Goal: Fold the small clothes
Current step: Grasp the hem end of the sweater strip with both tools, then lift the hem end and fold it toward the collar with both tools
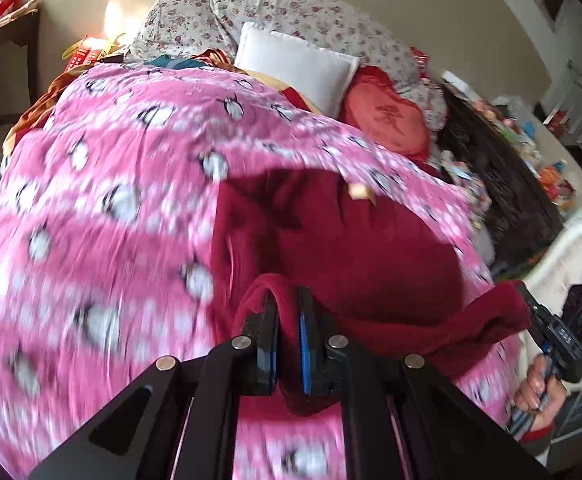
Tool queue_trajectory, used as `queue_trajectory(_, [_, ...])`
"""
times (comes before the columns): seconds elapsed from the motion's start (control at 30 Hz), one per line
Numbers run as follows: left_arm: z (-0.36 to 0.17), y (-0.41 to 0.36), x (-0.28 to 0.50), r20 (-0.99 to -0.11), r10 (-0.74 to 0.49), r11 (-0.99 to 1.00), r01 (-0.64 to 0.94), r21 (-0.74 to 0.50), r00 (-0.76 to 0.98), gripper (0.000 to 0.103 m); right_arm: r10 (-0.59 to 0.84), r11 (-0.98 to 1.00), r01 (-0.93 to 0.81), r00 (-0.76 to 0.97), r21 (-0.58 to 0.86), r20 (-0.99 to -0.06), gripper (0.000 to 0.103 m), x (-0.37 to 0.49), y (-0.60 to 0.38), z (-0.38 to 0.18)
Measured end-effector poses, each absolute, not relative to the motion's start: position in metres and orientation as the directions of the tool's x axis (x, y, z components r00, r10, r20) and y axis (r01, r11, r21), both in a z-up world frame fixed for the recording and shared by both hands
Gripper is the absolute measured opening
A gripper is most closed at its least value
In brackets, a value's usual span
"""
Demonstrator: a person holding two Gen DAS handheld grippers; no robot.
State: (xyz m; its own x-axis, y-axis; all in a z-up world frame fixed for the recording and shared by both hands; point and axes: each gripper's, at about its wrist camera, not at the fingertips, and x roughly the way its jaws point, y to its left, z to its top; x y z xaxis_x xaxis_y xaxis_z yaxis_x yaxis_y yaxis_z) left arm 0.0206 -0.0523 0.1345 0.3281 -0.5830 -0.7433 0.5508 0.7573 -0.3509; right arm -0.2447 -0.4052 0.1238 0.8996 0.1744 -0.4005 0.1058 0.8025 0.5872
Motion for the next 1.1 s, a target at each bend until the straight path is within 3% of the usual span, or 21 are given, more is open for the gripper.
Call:
queue_trajectory(0.27, [0.087, -0.123, 0.120, -0.808, -0.493, 0.831, 0.449, -0.327, 0.323, 0.008, 0.093, 0.736, 0.290, 0.852, 0.612, -0.516, 0.009, -0.144, -0.474, 0.080])
queue_trajectory(0.33, [0.083, -0.129, 0.127, -0.814, -0.493, 0.826, 0.459, -0.327, 0.306, 0.009, 0.079, 0.732, 0.318, 0.839, 0.603, -0.539, 0.014, -0.134, -0.480, 0.070])
queue_trajectory(0.43, [0.089, -0.122, 0.126, -0.809, -0.512, 0.815, 0.462, -0.350, 0.290, 0.016, 0.105, 0.687, 0.313, 0.850, 0.656, -0.516, 0.033, -0.147, -0.486, 0.068])
queue_trajectory(0.5, [0.099, -0.113, 0.123, -0.797, -0.526, 0.804, 0.479, -0.352, 0.297, 0.028, 0.032, 0.706, 0.334, 0.865, 0.624, -0.500, 0.072, -0.170, -0.481, 0.082])
queue_trajectory(0.57, [0.114, -0.099, 0.118, -0.776, -0.490, 0.842, 0.446, -0.303, 0.398, 0.068, -0.015, 0.722, 0.336, 0.881, 0.604, -0.472, 0.073, -0.186, -0.477, 0.096])
queue_trajectory(0.63, [0.127, -0.086, 0.114, -0.732, -0.502, 0.846, 0.440, -0.302, 0.462, 0.070, 0.000, 0.755, 0.288, 0.898, 0.589, -0.440, 0.070, -0.199, -0.469, 0.112])
queue_trajectory(0.67, [0.133, -0.083, 0.111, -0.721, -0.518, 0.835, 0.457, -0.307, 0.461, 0.070, 0.012, 0.778, 0.269, 0.897, 0.567, -0.442, 0.063, -0.199, -0.462, 0.117])
queue_trajectory(0.8, [0.137, -0.091, 0.092, -0.720, -0.529, 0.814, 0.510, -0.278, 0.450, 0.070, -0.007, 0.896, 0.247, 0.839, 0.370, -0.544, 0.052, -0.169, -0.421, 0.123])
queue_trajectory(0.9, [0.120, -0.111, 0.090, -0.750, -0.519, 0.803, 0.537, -0.261, 0.411, 0.070, 0.000, 0.906, 0.243, 0.820, 0.348, -0.572, 0.052, -0.138, -0.412, 0.109])
queue_trajectory(1.1, [0.062, -0.137, 0.116, -0.818, -0.417, 0.855, 0.476, -0.205, 0.397, 0.070, -0.148, 0.879, 0.412, 0.713, 0.239, -0.685, 0.052, -0.087, -0.431, 0.065])
